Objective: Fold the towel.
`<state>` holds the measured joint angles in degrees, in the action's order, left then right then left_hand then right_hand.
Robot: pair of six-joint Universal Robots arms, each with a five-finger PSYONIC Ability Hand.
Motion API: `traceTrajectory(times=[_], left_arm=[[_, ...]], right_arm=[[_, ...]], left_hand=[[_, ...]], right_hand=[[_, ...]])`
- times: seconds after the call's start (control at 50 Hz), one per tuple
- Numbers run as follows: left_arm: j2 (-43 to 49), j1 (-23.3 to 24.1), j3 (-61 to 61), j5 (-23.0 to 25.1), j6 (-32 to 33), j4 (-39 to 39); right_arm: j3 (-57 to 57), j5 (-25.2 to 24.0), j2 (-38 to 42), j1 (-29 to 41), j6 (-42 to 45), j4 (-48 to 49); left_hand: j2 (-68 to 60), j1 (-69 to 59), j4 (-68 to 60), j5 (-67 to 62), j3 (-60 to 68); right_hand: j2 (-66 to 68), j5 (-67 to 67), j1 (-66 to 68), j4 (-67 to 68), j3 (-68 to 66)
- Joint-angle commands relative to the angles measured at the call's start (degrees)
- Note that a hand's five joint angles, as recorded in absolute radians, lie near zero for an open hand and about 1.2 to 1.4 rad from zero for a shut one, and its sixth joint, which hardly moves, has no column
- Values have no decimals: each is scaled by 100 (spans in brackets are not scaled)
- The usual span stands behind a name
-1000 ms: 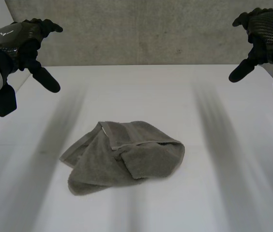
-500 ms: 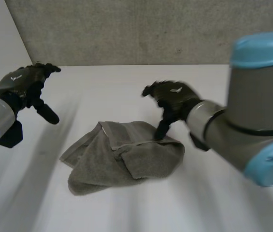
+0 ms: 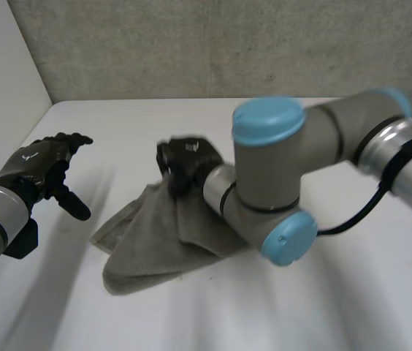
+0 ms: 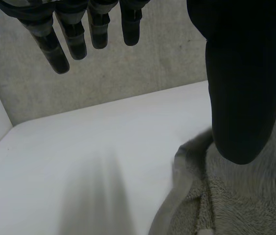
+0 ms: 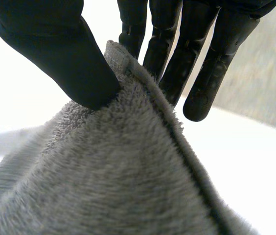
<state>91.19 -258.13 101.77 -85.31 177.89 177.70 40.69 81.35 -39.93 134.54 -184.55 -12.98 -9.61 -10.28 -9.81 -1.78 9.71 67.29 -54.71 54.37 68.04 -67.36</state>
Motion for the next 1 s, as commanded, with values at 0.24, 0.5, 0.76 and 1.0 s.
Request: traceTrajectory(times=[0.24,0.5,0.76,1.0], left_arm=[[171,642,-289,190,9,792],[1287,914,-307,260,17,713],[2527,967,-940,296,149,1425],[3133,1072,-1986,287,1239,1671]], right_arm=[[1582,-313,-1896,-279,59,323],[2161,-357,-2563,-639,42,446],[3489,-962,-3539,-999,59,472],[3210,-919,-3478,-1386,979,543]], left_hand=[[-111,-44,-91,106,101],[-145,-78,-125,72,135],[-582,-515,-562,-365,572],[-7039,-6972,-7019,-6822,7029]], right_hand=[[1271,-1529,2563,1196,-1264],[1271,-1529,2563,1196,-1264],[1271,-1529,2563,1196,-1264],[1271,-1529,2563,1196,-1264]])
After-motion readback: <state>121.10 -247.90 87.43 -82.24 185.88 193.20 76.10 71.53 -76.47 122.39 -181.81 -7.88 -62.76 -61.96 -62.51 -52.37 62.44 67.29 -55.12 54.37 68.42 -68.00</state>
